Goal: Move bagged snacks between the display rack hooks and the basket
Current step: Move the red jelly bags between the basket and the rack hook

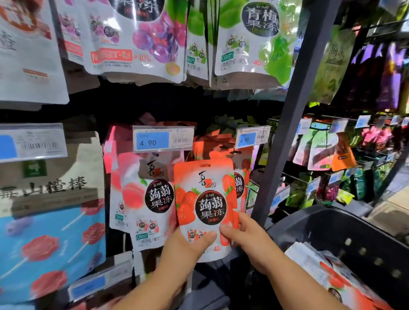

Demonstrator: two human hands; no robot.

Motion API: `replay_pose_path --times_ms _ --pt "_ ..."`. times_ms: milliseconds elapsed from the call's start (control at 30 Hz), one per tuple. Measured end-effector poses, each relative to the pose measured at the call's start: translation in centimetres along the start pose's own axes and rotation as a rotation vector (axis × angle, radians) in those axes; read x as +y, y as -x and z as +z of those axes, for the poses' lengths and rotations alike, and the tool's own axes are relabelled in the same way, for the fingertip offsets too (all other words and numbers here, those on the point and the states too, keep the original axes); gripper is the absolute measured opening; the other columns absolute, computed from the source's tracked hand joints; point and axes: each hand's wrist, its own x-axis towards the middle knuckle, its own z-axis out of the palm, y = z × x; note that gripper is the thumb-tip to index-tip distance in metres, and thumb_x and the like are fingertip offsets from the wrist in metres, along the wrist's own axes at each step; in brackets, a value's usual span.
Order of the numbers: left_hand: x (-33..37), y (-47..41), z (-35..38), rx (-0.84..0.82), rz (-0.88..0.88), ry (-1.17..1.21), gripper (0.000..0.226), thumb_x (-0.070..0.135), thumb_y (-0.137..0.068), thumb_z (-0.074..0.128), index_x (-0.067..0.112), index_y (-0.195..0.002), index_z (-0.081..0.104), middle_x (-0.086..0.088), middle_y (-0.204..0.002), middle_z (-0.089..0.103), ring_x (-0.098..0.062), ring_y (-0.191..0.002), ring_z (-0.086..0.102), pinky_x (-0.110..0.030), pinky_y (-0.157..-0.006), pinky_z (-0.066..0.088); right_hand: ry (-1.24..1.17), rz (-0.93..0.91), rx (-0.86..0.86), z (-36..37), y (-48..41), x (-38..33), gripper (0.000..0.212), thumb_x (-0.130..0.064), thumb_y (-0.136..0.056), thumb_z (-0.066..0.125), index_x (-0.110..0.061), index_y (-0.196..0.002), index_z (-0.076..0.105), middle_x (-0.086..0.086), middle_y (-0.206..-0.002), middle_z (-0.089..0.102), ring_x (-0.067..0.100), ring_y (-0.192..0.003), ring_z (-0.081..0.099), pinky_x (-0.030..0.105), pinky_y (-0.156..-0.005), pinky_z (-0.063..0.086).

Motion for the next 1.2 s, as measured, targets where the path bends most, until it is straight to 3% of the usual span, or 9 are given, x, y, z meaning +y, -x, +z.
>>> replay_pose_path --times_ms 133,200,400,533,667,767,867,1033,1200 --pt "0.9 -0.4 1.0 -0.013 0.035 -0.007 0.036 0.042 -0.077 0.075 0.032 -0.112 0.068 0.015 -0.105 0.074 -0.005 -0.100 0.068 -0.036 -0.094 0.053 -0.133 -0.007 0.094 -0.4 -0.2 0.5 0.034 -0.041 -0.066 0.079 -0.023 -0.094 0.070 0.019 -0.093 0.070 0.030 -0.091 0.066 0.054 -0.096 0.051" --pt "1.3 -0.7 1.7 -0.025 0.076 -0.032 0.045 0.054 -0.072 0.067 0.036 -0.113 0.065 0.018 -0.107 0.072 -0.002 -0.102 0.066 -0.035 -0.094 0.052 -0.201 -0.021 0.159 -0.7 -0.1 0.4 0.039 -0.040 -0.064 0.082 -0.019 -0.094 0.069 0.018 -0.086 0.066 0.031 -0.089 0.063 0.059 -0.101 0.046" --pt "1.7 -2.2 3.6 -0.046 0.066 -0.101 0.047 0.056 -0.077 0.064 0.037 -0.119 0.058 0.020 -0.110 0.069 0.001 -0.104 0.063 -0.026 -0.091 0.051 -0.302 -0.022 0.290 -2.1 -0.1 -0.2 0.058 -0.029 -0.073 0.083 -0.009 -0.122 0.060 0.018 -0.113 0.071 0.036 -0.107 0.068 0.054 -0.096 0.052" --pt "1.9 -3.7 4.5 -0.032 0.043 -0.122 0.032 0.037 -0.089 0.067 0.034 -0.119 0.057 0.021 -0.106 0.066 0.008 -0.098 0.059 -0.008 -0.076 0.044 -0.275 -0.016 0.371 -2.5 -0.6 -0.1 0.081 -0.059 -0.048 0.090 -0.014 -0.111 0.065 0.027 -0.112 0.067 0.038 -0.105 0.067 0.061 -0.098 0.049" --pt "2.1 -4.7 5.3 -0.014 0.013 -0.129 0.025 0.035 -0.089 0.068 0.034 -0.111 0.056 0.023 -0.098 0.063 0.009 -0.088 0.056 -0.002 -0.063 0.039 -0.245 -0.007 0.391 -3.4 -1.4 0.0 0.057 -0.045 -0.066 0.080 -0.015 -0.113 0.066 0.016 -0.110 0.072 0.036 -0.106 0.068 0.059 -0.098 0.050" --pt "1.9 -5.4 5.6 0.002 0.006 -0.153 0.032 0.039 -0.088 0.068 0.031 -0.117 0.056 0.018 -0.105 0.064 0.003 -0.093 0.057 -0.004 -0.070 0.038 -0.227 0.020 0.393 -4.1 -2.1 0.2 0.047 -0.036 -0.074 0.074 -0.014 -0.114 0.065 0.014 -0.109 0.073 0.034 -0.104 0.069 0.058 -0.097 0.050" --pt "1.7 -6.2 5.7 0.013 0.001 -0.158 0.040 0.041 -0.088 0.067 0.030 -0.124 0.055 0.014 -0.115 0.065 -0.008 -0.107 0.059 -0.022 -0.087 0.045 -0.149 0.037 0.418 -4.2 -2.9 -0.2 0.041 -0.037 -0.076 0.073 -0.012 -0.108 0.065 0.017 -0.104 0.072 0.034 -0.101 0.069 0.058 -0.096 0.051" --pt "1.7 -7.7 5.8 0.083 -0.037 -0.264 0.041 0.044 -0.088 0.066 0.025 -0.122 0.055 0.010 -0.113 0.064 -0.011 -0.100 0.058 -0.024 -0.081 0.041 0.019 0.070 0.408 -3.9 -4.8 -0.4 0.051 -0.057 -0.066 0.067 -0.022 -0.102 0.065 0.005 -0.090 0.072 0.029 -0.088 0.068 0.047 -0.088 0.055" --pt "0.8 -7.8 5.6 0.104 -0.049 -0.299 0.033 0.041 -0.089 0.066 0.027 -0.115 0.052 0.013 -0.106 0.061 -0.011 -0.098 0.056 -0.025 -0.081 0.041 0.129 0.122 0.400 -3.8 -5.1 -0.4 0.024 -0.035 -0.090 0.065 -0.029 -0.113 0.060 -0.003 -0.100 0.070 0.017 -0.094 0.066 0.038 -0.092 0.052"
